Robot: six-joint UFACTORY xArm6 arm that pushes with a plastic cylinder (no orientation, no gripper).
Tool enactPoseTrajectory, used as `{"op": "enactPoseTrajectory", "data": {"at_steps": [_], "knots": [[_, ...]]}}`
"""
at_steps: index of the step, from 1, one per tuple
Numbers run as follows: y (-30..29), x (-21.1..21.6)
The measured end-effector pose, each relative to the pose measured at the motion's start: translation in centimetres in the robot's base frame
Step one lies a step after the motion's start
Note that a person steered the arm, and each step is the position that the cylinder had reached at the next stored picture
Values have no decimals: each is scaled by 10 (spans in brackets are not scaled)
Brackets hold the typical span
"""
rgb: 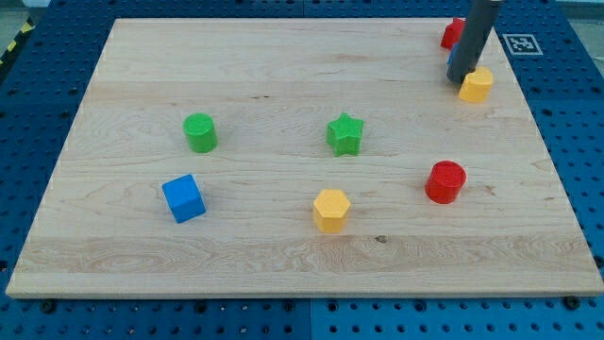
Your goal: Push the green star below the heart
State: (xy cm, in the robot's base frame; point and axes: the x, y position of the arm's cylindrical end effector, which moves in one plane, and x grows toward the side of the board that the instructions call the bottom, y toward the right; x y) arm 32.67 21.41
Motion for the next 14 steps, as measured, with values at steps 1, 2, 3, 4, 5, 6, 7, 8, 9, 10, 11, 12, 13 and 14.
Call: {"op": "enactPoseTrajectory", "data": {"at_steps": [1, 2, 3, 4, 5, 6, 7, 8, 9, 10, 11, 12, 13, 14], "knots": [[-63, 11], [-182, 36], [-266, 72], [-265, 110], [-235, 111], [-199, 111], [-169, 120], [-137, 136], [-115, 122], [-118, 106], [-124, 90], [-117, 83], [-87, 100], [-68, 97]]}}
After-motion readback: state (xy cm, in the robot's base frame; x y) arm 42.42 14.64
